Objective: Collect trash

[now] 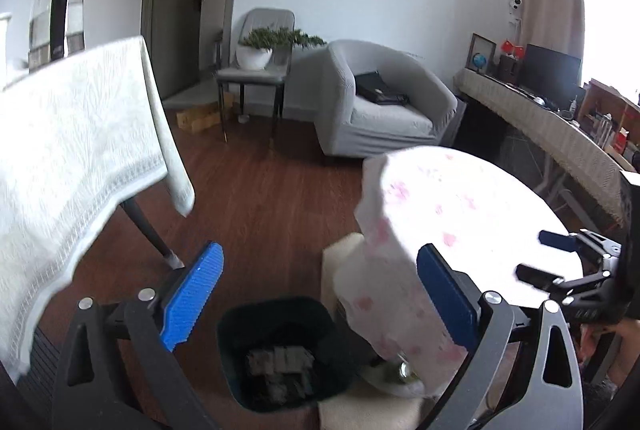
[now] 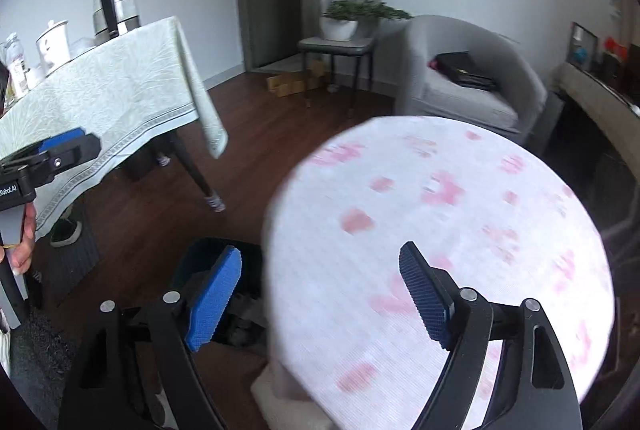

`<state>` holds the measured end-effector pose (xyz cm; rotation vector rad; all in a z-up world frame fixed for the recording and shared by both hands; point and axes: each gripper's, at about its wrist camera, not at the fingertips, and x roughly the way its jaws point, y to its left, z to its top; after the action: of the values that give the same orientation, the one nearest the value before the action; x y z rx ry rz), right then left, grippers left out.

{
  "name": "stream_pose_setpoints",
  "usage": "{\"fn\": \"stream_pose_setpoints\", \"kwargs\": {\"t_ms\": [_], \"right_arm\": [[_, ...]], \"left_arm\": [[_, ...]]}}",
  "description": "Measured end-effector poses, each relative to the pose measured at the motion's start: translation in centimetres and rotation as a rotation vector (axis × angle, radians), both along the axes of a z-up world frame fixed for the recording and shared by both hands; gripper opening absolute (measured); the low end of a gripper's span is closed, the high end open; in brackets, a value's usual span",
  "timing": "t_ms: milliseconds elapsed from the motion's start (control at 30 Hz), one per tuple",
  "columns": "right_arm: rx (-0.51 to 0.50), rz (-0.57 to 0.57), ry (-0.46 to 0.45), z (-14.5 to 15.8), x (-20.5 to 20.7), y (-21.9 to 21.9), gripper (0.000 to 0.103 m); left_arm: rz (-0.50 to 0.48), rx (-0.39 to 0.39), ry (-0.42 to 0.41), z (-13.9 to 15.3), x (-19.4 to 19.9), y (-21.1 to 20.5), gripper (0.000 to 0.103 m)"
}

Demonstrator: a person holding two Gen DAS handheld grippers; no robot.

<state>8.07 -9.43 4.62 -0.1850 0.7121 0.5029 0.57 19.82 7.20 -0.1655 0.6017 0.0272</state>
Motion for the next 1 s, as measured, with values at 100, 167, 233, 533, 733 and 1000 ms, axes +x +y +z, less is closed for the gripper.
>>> {"fn": "stream_pose_setpoints", "kwargs": {"t_ms": [100,167,233,533,733,1000], "right_arm": [[0.003,-0.075,-0.004,-0.4,-1.6,-3.9,0.091],[0.003,-0.128,-0.005,-0.6,-2.7,-6.6,0.092],[-0.002,-0.166,-0.010,-0.6,-3.4,-8.7,0.093],[0.055,-0.253,-0.052,0.0,-6.6,-15.1,0.098],[0.074,-0.278,-0.050,-0.8,-8.8,-17.5,0.099],[0.084,-0.244,-0.069,-1.3,-10.0,-17.5,0.099]], "left_arm": [[-0.012,0.010,0.019,-0.5,-1.3,-1.1,0.099],[-0.015,0.047,0.006,-0.6,-2.5,-2.3,0.099],[-0.046,0.061,0.006,-0.8,-3.3,-3.5,0.099],[-0.045,0.100,0.020,-2.1,-5.4,-6.5,0.099],[-0.020,0.123,0.023,-3.3,-6.3,-7.0,0.100],[0.022,0.120,0.040,-4.8,-7.4,-6.6,0.100]]}}
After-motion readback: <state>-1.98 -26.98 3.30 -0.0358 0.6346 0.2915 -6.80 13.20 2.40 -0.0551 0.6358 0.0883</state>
